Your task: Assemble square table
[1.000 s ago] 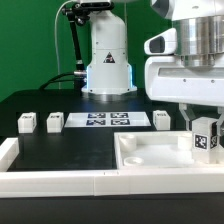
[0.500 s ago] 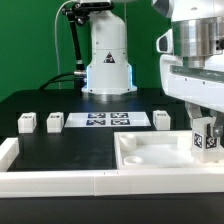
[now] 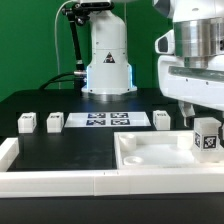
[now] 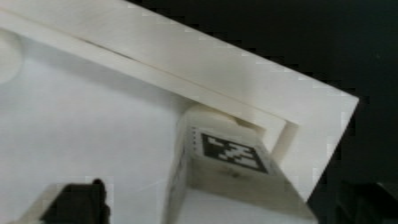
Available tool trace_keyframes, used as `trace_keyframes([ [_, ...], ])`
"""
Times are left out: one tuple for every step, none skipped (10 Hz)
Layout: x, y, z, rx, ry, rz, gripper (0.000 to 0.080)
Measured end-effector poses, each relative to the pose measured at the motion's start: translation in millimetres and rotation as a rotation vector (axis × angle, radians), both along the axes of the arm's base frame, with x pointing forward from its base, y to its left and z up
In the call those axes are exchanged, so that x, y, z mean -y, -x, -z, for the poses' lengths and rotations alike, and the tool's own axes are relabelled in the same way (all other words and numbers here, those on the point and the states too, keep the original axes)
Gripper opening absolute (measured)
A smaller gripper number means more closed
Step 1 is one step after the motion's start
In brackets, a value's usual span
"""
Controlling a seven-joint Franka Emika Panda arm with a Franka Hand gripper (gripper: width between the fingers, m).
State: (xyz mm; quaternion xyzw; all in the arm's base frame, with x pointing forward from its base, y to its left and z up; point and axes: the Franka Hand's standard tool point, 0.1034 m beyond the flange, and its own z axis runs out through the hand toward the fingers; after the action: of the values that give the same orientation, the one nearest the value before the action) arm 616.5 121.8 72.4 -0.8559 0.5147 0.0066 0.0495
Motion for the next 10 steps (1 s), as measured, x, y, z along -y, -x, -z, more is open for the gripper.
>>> trace_keyframes([
  [-0.4,0.1,0.0,0.008,0.003,-0.088,0.0648],
  [-1.7,0.4,0.2,0.016,0.007,-0.182,0.0648],
  [-3.1,0.8,0.5,0.025,0.010,-0.286,0.0649],
  [-3.2,1.1,1.0,0.032,0.014,-0.371,0.0649],
  [-3.0,1.1,1.2,0.038,0.016,-0.442,0.0649],
  [-2.6,1.0,0.9,0.045,0.020,-0.550,0.0649],
  [-1.8,-0.4,-0.3,0.053,0.022,-0.638,0.0649],
  [-2.0,-1.5,-1.2,0.060,0.024,-0.691,0.0649],
  [-1.8,-1.4,-1.1,0.067,0.031,-0.786,0.0649],
  [-2.0,-1.7,-1.3,0.071,0.044,-0.869,0.0649],
])
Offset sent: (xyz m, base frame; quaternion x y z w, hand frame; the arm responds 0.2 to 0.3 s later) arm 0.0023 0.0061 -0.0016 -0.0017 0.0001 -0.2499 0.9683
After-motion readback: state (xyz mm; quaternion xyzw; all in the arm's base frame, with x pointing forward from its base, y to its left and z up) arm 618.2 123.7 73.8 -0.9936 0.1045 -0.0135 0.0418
